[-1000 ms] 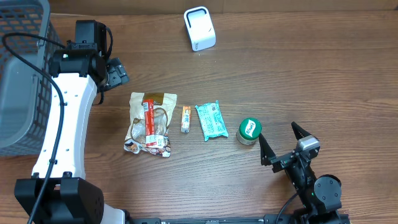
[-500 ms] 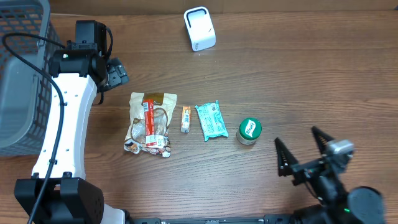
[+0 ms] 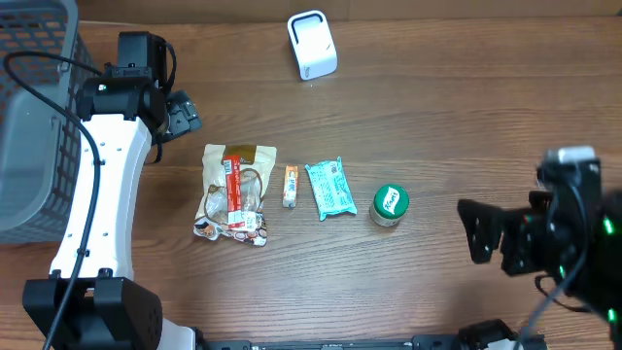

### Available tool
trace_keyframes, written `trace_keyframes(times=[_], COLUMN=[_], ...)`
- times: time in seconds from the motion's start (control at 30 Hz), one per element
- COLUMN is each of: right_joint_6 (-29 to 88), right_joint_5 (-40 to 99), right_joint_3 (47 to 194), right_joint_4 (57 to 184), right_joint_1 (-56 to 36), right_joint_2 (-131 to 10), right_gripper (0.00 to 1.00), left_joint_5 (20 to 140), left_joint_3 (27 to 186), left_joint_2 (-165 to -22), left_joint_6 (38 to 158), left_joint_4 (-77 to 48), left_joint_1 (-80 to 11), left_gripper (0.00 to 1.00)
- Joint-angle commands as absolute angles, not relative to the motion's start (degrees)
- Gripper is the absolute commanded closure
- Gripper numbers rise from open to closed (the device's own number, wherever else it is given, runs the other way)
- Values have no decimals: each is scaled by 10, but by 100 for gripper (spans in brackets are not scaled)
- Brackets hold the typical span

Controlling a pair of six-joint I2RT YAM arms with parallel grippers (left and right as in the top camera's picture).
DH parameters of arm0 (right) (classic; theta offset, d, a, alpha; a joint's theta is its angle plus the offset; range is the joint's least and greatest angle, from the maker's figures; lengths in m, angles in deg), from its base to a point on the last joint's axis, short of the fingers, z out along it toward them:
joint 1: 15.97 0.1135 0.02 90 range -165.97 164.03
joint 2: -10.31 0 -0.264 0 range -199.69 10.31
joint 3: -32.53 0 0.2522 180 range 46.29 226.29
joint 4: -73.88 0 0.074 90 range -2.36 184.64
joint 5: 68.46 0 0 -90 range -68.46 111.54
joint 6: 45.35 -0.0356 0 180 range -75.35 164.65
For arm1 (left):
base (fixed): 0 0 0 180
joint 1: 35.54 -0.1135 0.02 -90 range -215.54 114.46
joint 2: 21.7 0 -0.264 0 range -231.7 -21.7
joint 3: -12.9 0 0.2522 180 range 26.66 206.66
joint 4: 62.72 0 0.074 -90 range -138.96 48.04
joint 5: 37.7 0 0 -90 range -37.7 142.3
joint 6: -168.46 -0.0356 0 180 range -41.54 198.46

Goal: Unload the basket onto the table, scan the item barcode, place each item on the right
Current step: 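Reach the right gripper over the green-lidded jar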

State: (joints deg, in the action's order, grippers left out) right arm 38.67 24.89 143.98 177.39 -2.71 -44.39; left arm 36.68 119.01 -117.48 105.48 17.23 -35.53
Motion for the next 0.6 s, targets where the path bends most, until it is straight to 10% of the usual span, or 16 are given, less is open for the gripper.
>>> trace_keyframes(times=[0.0, 0.57], right_joint_6=[388, 319], right_joint_5=[216, 311], right_joint_3=[1501, 1490], right_joint_4=[1829, 1847], right_joint_1=[-25, -24], right_joint_2=[-533, -733], right_gripper=[0, 1], left_joint_5=[369, 369], left_joint_3=[1196, 1196], left_joint_2=[-1170, -1170], left_joint_6=[1057, 1057], left_joint_4=[172, 172], left_joint_1=[-355, -355], left_gripper=[0, 0])
